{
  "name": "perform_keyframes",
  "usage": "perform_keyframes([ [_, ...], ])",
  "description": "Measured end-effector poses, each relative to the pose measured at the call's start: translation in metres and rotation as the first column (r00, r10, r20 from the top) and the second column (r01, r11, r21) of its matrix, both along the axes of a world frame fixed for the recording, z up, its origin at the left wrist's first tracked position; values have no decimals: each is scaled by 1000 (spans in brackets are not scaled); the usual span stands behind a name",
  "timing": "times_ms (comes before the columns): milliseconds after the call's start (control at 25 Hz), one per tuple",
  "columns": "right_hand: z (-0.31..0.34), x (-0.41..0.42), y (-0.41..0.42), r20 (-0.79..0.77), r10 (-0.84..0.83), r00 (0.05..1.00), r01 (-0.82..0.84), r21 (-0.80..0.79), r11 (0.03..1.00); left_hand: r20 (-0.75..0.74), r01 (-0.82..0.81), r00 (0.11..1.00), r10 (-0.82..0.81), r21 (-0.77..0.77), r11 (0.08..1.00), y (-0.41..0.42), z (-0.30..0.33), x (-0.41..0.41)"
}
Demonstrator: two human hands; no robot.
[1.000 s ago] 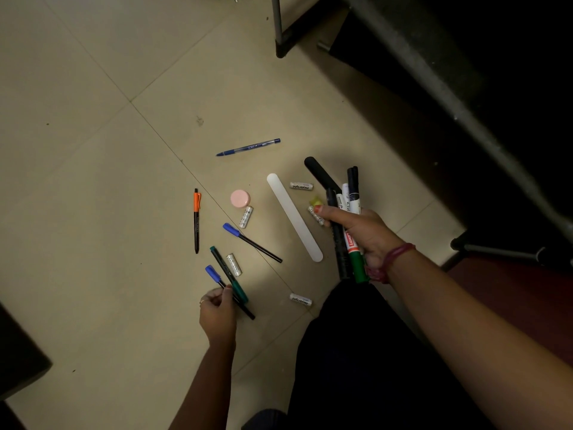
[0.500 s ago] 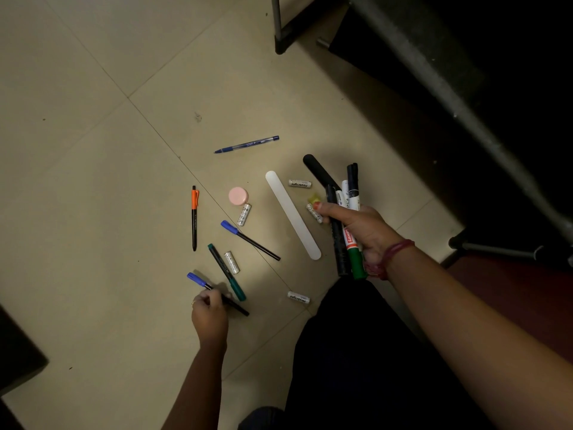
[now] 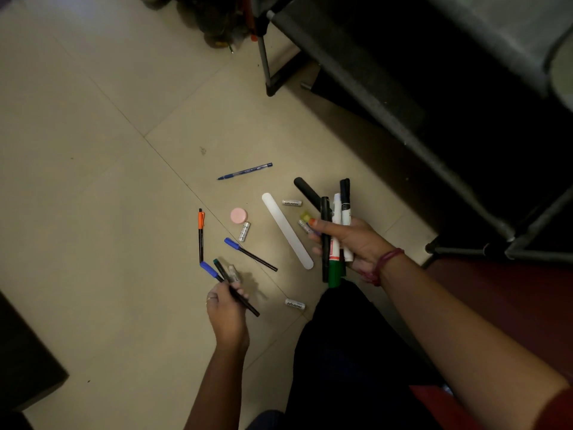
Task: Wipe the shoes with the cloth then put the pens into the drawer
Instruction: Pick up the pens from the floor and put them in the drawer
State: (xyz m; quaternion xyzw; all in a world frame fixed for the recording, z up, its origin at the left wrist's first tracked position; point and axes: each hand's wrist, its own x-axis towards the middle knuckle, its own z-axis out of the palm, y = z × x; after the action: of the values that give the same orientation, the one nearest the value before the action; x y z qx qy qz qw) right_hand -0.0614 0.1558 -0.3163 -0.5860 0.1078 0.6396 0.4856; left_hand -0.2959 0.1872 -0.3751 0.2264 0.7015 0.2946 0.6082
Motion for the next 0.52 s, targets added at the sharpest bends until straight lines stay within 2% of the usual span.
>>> perform_keyframes([
  [200, 59, 7, -14, 46, -75, 996, 73, 45, 996, 289, 22, 957, 0, -72, 997, -2, 74, 53],
  [360, 113, 5, -30, 81, -121, 989, 118, 45, 992, 387, 157, 915, -111, -89, 984, -8, 144, 82],
  [520, 178, -2, -51, 133, -186, 974, 180, 53, 982, 449, 377, 834, -320, -40, 925, -25, 226, 97],
])
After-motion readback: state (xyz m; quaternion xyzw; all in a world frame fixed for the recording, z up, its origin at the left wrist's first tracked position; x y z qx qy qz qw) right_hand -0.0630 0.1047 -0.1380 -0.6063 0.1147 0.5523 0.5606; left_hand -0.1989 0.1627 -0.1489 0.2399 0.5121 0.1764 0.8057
